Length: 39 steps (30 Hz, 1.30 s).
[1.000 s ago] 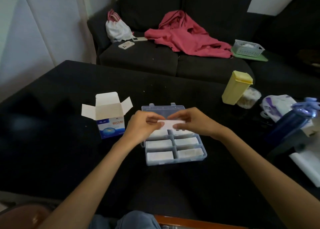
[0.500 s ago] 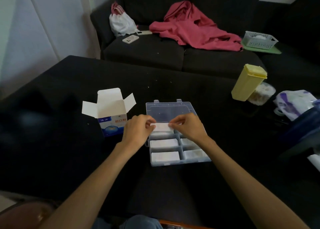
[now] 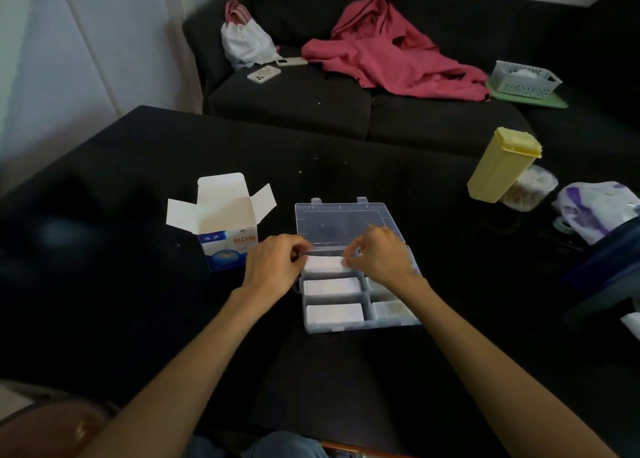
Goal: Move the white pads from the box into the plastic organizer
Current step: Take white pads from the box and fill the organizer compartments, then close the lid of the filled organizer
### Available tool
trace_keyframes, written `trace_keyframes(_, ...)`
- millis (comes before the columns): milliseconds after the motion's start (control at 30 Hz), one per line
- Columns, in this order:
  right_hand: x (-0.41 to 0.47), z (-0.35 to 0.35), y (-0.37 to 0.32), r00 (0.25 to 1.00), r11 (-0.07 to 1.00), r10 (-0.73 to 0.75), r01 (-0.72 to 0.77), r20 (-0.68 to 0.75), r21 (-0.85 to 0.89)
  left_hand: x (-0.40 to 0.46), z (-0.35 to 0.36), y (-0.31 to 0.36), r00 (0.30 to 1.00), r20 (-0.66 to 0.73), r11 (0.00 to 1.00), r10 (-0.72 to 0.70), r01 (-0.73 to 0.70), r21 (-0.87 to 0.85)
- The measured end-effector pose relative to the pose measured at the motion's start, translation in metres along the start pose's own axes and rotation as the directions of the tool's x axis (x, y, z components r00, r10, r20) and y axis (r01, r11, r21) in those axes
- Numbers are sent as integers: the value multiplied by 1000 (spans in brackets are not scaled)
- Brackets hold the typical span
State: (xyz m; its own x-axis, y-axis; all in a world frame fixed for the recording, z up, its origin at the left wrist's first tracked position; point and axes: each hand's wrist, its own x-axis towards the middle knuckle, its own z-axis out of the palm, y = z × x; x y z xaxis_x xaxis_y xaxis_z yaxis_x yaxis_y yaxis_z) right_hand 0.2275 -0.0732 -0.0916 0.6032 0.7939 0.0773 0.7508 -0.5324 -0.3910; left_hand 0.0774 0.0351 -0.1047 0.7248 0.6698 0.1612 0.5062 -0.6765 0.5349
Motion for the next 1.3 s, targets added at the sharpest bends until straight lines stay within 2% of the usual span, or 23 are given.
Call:
trace_keyframes(133,3,1,0,1000,1000,-6,6,14,8,-4,1,0,989,-64,990,-135,132,-45)
trace_keyframes(200,9,-6,2,998,996,9,-14,57,87,-1,1,-1,977,-52,976,-205,200,-86)
trace_keyframes(267,16,-17,10,996,970,59,-73,70,230,4,1,-1,956,24,941,-294,293,-167)
trace_keyframes(333,24,-26,24,988,919,154,-147,10,366,12,1,3,908,171,863,-381,416,-286)
trace_keyframes(433,33,-29,44,944,847,331,-295,-3,443,22,3,8,837,339,723,-429,543,-427)
trace_keyframes(567,41,-17,53,867,763,453,-497,208,414,36,6,7,799,384,662,-462,599,-451)
trace_keyframes(667,46,-14,58,848,704,487,-523,210,480,45,9,9,784,408,639,-468,619,-456)
trace_keyframes(833,42,-19,72,803,541,537,-563,258,625,53,15,16,797,415,659,-439,599,-455)
trace_keyframes(933,35,-23,83,786,515,558,-580,267,632,58,19,23,790,426,664,-440,606,-438)
trace_keyframes(1000,32,-24,90,818,605,544,-536,186,589,58,19,24,801,423,681,-423,589,-435)
trace_keyframes(1033,29,-26,92,860,691,502,-467,99,552,58,20,24,808,418,688,-415,579,-437)
trace_keyframes(1100,20,-35,88,963,870,263,-208,-63,448,55,21,24,838,365,742,-405,535,-403)
trace_keyframes(1167,8,-44,80,999,937,-36,38,-11,347,45,19,29,916,171,857,-363,401,-324)
trace_keyframes(1233,-2,-47,74,973,964,-186,154,134,219,33,13,41,994,-25,971,-107,99,-216)
trace_keyframes(1267,-5,-46,74,964,973,-199,173,176,151,29,10,48,999,-7,986,41,-41,-159)
trace_keyframes(1300,-6,-45,76,963,981,-187,171,194,97,27,9,53,985,73,983,157,-148,-111)
